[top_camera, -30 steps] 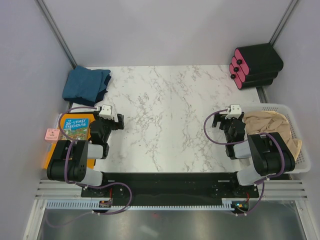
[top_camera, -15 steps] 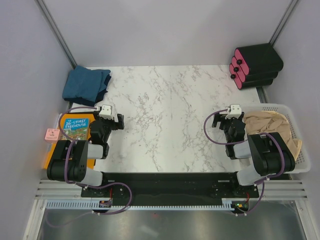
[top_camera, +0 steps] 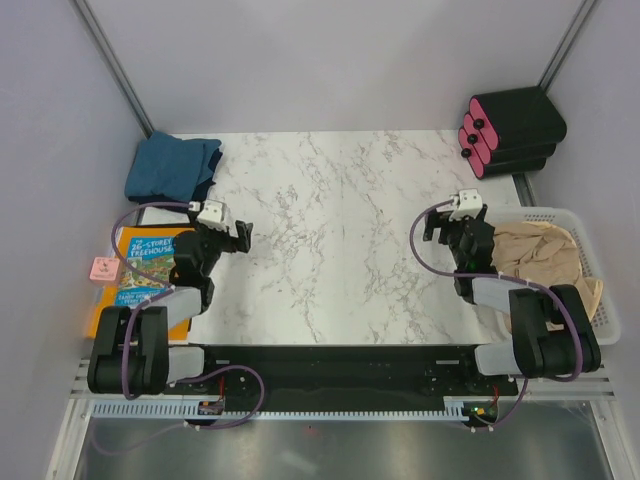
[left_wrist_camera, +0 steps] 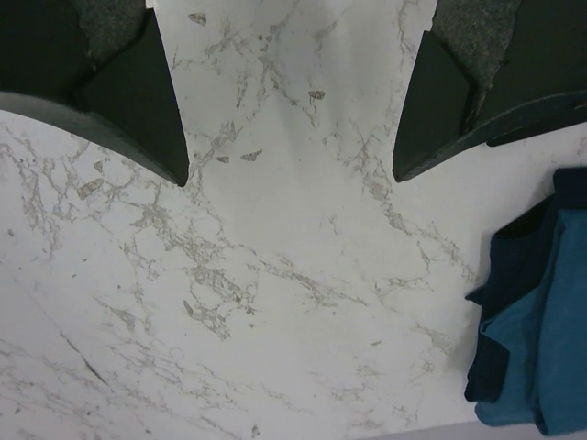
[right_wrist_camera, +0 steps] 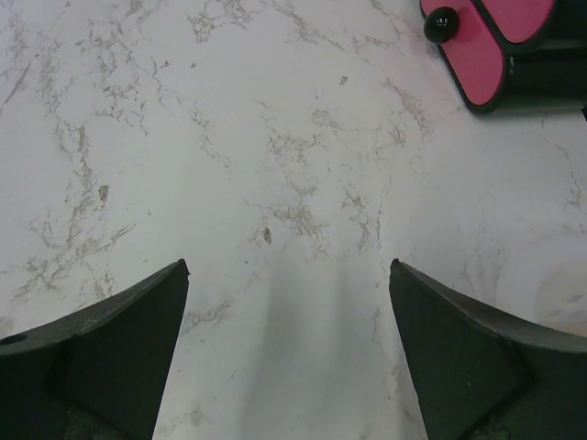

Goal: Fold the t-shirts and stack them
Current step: Grab crumpled tshirt from bin with the right arm

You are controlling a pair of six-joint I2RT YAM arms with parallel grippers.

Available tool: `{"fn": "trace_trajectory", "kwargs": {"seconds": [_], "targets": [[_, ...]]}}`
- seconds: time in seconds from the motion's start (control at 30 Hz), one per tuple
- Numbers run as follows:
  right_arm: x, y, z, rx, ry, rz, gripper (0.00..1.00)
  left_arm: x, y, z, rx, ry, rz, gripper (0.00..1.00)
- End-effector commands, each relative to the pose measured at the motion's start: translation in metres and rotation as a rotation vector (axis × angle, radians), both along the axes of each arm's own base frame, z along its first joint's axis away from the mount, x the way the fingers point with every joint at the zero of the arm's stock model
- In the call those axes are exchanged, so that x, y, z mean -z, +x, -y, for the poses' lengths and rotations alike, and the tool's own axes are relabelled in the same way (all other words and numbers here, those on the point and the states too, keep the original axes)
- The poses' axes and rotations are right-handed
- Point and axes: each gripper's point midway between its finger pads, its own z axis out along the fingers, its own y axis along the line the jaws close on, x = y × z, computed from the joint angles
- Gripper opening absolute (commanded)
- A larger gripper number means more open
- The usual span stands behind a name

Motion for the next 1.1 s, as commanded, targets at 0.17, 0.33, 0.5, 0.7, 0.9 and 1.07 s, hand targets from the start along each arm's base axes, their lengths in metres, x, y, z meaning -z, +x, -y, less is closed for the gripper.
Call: {"fn": "trace_trajectory", "kwargs": {"seconds": [0.17,0.33,0.5,0.7,0.9,1.07], "targets": [[-0.052,0.031,-0.021,-0.186,-0.131,-0.289,0.98,-0.083,-0.007,0.019,0.225,0.246,0.068,1.0],[-0.089,0.022,-0.018,-0.259,-0.234,-0.432,0.98,-0.069,-0.026,0.016,0.313,0.324,-0.226,1.0],[-0.113,0.016,0.005,-0.201,-0.309,-0.507,0.98,-0.094,-0.028,0.014,0.349,0.404,-0.205,1.0],[-0.088,-0.019,0.049,-0.174,-0.26,-0.671,0.98,-0.12,-0.035,0.031,0.497,0.482,-0.079,1.0],[-0.067,-0.057,0.085,-0.191,0.012,-0.855,0.98,-0.131,-0.032,0.044,0.605,0.497,-0.084,1.0],[-0.06,-0.073,0.12,-0.109,0.011,-0.863,0.98,-0.144,-0.023,0.055,0.637,0.495,-0.06,1.0]]}}
